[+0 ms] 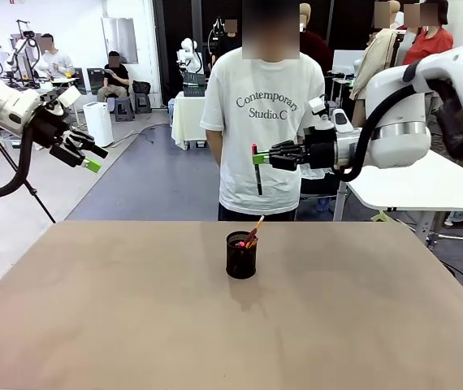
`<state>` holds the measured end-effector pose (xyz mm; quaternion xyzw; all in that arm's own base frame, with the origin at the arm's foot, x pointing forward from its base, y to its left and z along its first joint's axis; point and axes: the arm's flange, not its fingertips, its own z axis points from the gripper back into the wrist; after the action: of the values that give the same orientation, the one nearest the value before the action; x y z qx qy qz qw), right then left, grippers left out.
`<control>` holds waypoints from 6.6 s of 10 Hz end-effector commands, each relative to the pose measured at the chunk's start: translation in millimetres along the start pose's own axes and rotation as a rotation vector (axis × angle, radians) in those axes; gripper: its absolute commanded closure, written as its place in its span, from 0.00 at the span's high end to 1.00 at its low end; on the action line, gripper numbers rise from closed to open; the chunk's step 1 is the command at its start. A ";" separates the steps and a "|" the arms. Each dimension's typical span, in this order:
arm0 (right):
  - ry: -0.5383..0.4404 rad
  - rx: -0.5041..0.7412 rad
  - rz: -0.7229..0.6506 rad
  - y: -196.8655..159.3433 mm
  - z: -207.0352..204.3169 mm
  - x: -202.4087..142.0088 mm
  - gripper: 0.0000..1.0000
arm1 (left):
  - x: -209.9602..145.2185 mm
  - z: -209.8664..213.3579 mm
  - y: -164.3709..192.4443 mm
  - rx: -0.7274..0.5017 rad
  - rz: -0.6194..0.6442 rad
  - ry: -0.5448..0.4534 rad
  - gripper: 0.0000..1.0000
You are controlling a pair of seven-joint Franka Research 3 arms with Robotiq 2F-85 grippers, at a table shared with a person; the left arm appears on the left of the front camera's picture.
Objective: Place the pens into the pen holder.
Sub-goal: Pick up a writing instrument from the table and place it into the Pen holder.
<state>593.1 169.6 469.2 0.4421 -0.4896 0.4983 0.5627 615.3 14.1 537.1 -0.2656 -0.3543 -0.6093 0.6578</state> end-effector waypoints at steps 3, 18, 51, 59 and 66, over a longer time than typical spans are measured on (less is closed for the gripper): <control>-0.013 0.029 -0.002 -0.9 -6.6 -0.2 0.00 | 0.0 1.9 -0.5 0.008 -0.003 0.001 1.00; -0.047 0.168 0.095 -12.8 -44.2 -29.0 0.00 | 0.0 1.9 -0.5 0.008 -0.003 0.001 1.00; 0.058 0.223 -0.111 -28.1 -66.1 -128.4 1.00 | 0.0 1.9 -0.5 0.008 -0.003 0.001 1.00; 0.233 0.221 -0.157 -13.8 -45.8 -88.2 1.00 | 0.0 1.9 -0.5 0.008 -0.003 0.001 1.00; 0.508 0.145 -0.033 18.2 68.8 -5.9 1.00 | 0.0 1.9 -0.5 0.008 -0.003 0.001 1.00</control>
<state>577.6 108.8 463.0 0.3661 -0.3003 0.6165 0.6291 615.5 14.3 537.2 -0.2654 -0.3544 -0.6093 0.6578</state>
